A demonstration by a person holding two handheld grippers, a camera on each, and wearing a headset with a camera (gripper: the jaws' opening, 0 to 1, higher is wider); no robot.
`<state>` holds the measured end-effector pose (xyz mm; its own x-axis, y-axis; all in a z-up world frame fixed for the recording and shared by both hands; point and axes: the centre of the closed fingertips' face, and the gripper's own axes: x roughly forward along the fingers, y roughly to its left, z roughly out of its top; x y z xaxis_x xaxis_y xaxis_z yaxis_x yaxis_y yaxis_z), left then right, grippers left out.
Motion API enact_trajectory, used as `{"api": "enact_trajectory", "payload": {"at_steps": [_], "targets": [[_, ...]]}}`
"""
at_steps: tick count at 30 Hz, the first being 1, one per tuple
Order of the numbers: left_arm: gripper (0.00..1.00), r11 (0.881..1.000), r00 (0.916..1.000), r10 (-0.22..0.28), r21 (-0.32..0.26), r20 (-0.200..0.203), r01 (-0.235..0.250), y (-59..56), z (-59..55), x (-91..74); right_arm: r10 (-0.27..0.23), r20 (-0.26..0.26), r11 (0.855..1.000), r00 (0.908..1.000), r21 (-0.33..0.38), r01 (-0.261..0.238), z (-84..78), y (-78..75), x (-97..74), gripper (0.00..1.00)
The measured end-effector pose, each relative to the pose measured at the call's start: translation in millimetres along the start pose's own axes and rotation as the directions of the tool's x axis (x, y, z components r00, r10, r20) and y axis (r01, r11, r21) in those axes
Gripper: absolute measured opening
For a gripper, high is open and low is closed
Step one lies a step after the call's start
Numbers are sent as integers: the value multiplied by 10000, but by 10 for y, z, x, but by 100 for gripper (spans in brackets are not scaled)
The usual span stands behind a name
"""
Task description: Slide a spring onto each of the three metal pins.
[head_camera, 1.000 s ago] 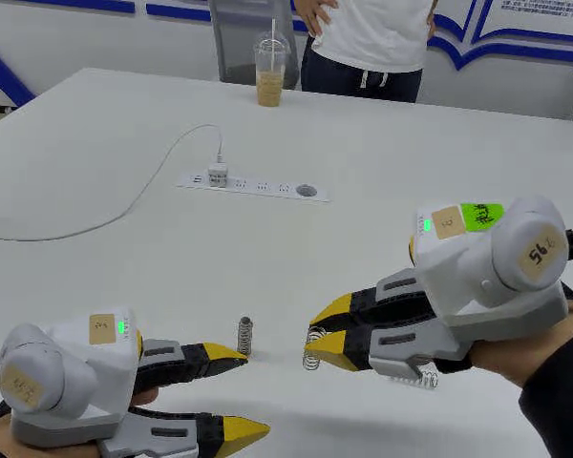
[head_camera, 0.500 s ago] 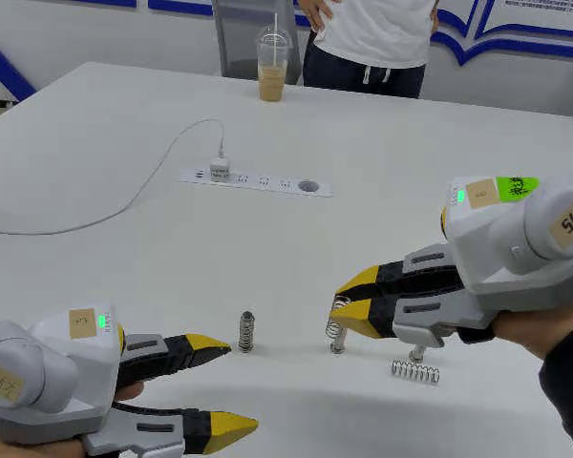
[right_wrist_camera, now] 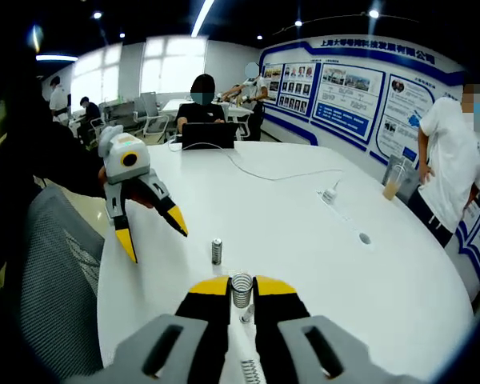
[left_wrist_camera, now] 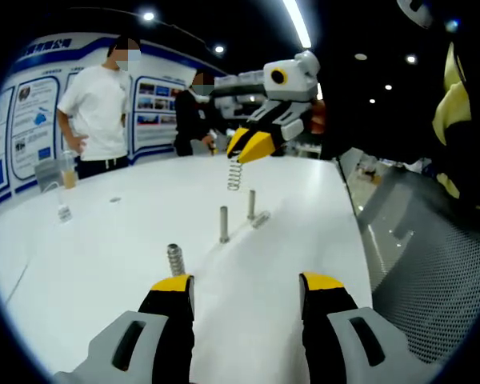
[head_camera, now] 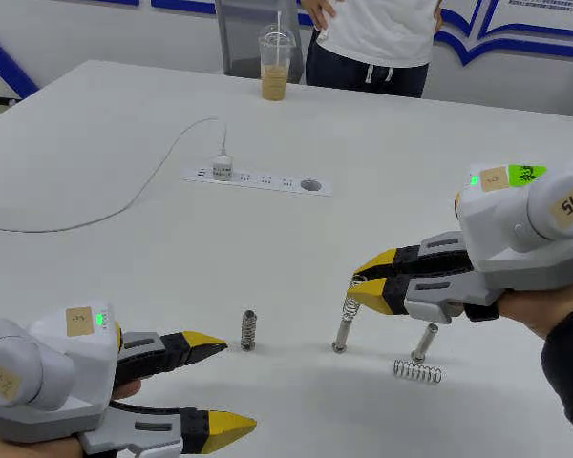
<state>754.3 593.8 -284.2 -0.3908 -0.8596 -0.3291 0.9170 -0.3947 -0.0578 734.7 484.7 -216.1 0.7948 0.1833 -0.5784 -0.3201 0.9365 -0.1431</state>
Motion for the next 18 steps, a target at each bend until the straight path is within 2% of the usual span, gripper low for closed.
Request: {"api": "enact_trajectory", "payload": {"at_steps": [18], "targets": [[56, 9999, 10000, 54, -85, -62, -55, 10, -26, -5, -192, -146, 9987, 9997, 463, 199, -204, -129, 150, 12]]}}
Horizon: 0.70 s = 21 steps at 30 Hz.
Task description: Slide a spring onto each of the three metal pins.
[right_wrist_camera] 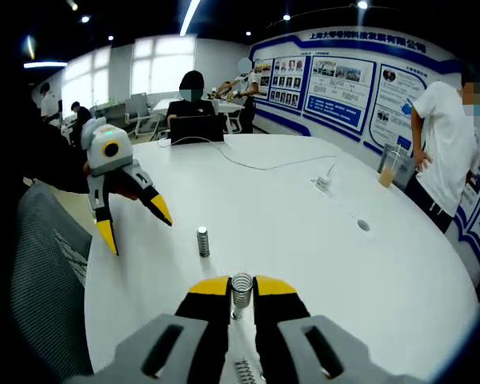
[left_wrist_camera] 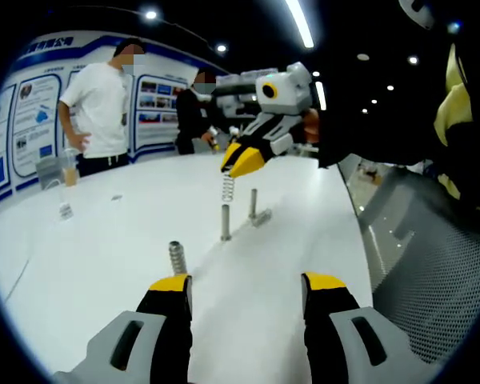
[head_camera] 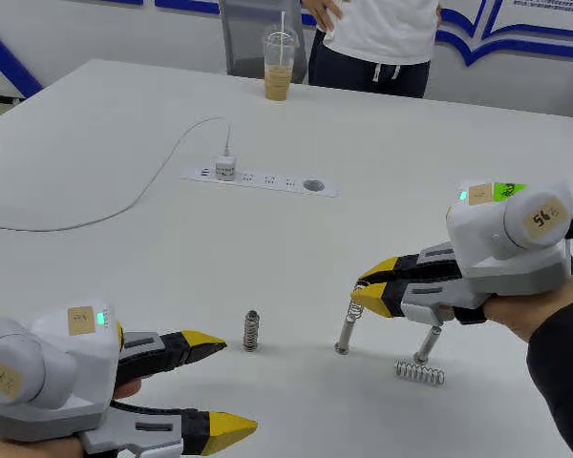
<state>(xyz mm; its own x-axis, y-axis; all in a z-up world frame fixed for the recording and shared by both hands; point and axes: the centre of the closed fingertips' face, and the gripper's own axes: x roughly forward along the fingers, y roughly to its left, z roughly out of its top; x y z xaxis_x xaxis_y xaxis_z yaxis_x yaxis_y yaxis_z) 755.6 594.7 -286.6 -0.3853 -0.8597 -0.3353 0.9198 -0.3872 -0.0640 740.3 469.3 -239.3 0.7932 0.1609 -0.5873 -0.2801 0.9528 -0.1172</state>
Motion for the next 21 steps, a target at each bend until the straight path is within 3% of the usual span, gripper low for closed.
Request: {"api": "enact_trajectory", "payload": {"at_steps": [21], "targets": [[56, 10000, 9999, 6, -41, -105, -6, 3, -20, -6, 91, -128, 9996, 9999, 286, -87, -147, -39, 130, 12]]}}
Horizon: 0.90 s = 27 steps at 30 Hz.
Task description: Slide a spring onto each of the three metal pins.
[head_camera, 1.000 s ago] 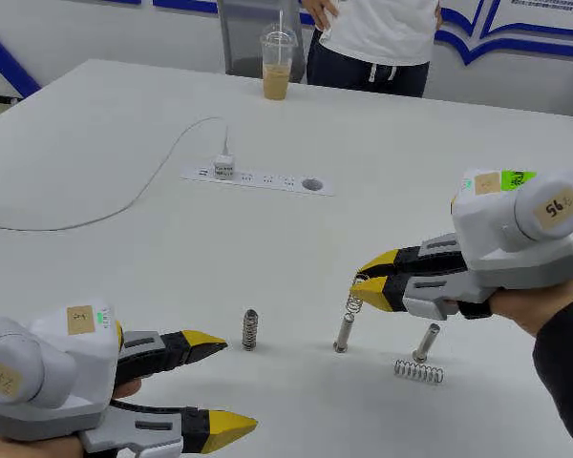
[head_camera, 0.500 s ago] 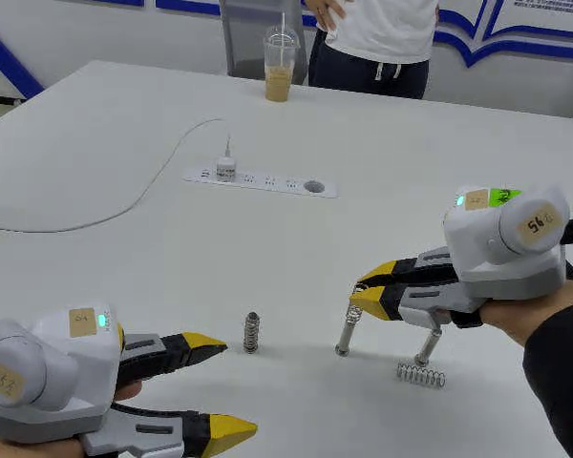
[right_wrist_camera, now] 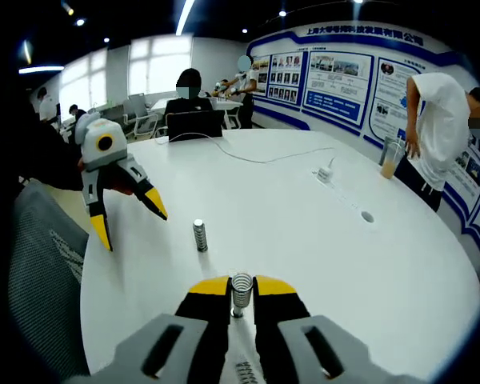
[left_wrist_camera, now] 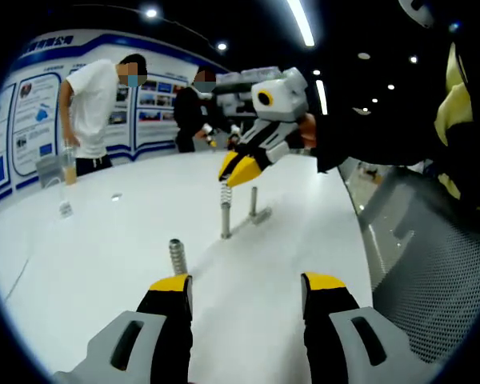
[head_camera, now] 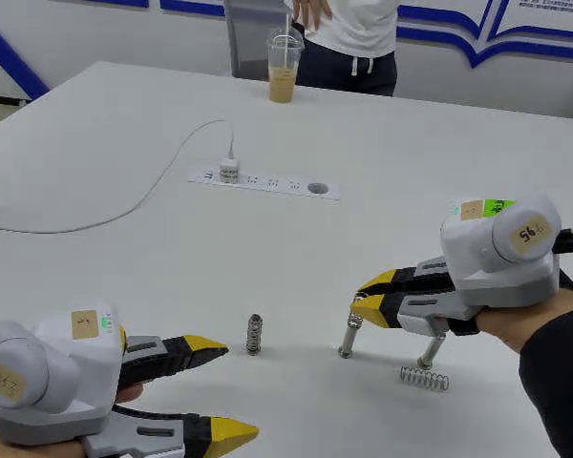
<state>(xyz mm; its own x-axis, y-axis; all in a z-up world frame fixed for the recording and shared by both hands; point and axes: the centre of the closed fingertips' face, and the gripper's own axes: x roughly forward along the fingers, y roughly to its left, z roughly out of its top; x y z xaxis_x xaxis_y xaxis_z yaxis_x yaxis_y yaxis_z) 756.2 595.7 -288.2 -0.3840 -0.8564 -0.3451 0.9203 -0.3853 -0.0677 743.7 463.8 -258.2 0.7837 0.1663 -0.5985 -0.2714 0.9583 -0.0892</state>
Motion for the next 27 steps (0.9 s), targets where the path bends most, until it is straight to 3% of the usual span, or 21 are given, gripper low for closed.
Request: {"api": "enact_trajectory", "payload": {"at_steps": [27], "targets": [[55, 10000, 10000, -26, -27, -66, 26, -2, -32, 14, 36, -450, 9992, 9990, 393, -19, -309, 38, 241, 12]]}}
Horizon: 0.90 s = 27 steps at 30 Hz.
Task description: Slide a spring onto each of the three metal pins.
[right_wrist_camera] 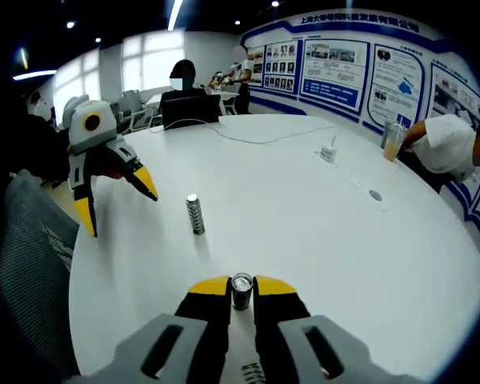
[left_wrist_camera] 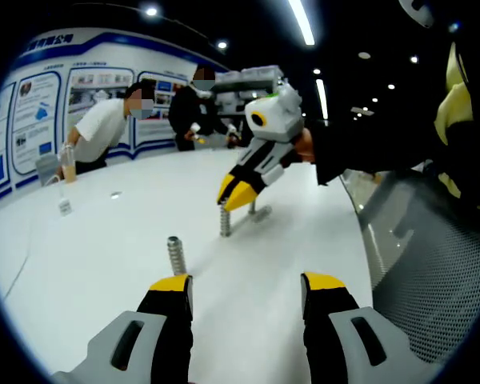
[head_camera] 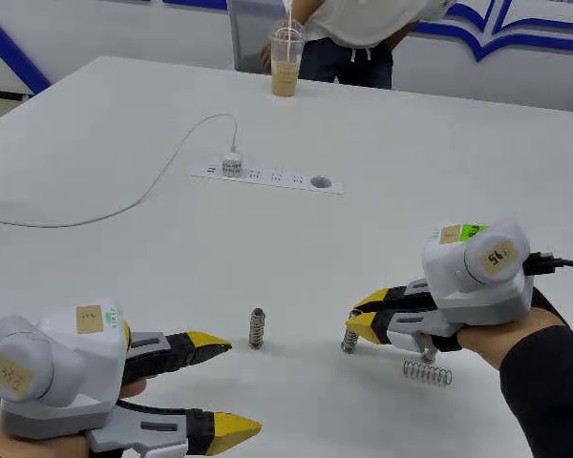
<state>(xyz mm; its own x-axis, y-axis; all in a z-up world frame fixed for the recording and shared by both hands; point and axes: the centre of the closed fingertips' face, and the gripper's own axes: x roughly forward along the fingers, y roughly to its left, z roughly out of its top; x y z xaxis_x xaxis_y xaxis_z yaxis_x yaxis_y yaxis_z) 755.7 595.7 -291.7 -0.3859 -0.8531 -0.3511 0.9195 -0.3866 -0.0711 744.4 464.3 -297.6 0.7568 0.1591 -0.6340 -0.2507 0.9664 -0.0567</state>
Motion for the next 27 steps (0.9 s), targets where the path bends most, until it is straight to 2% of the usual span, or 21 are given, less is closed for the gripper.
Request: {"api": "enact_trajectory", "payload": {"at_steps": [7, 27], "targets": [[55, 10000, 10000, 6, -14, -17, -6, -1, -3, -3, -18, -169, 10000, 9999, -7, 18, -60, 13, 36, 12], [55, 10000, 10000, -8, 9, -16, 8, -12, 7, 0, -94, -246, 9999, 9997, -66, 93, -76, 9, 42, 16]]}}
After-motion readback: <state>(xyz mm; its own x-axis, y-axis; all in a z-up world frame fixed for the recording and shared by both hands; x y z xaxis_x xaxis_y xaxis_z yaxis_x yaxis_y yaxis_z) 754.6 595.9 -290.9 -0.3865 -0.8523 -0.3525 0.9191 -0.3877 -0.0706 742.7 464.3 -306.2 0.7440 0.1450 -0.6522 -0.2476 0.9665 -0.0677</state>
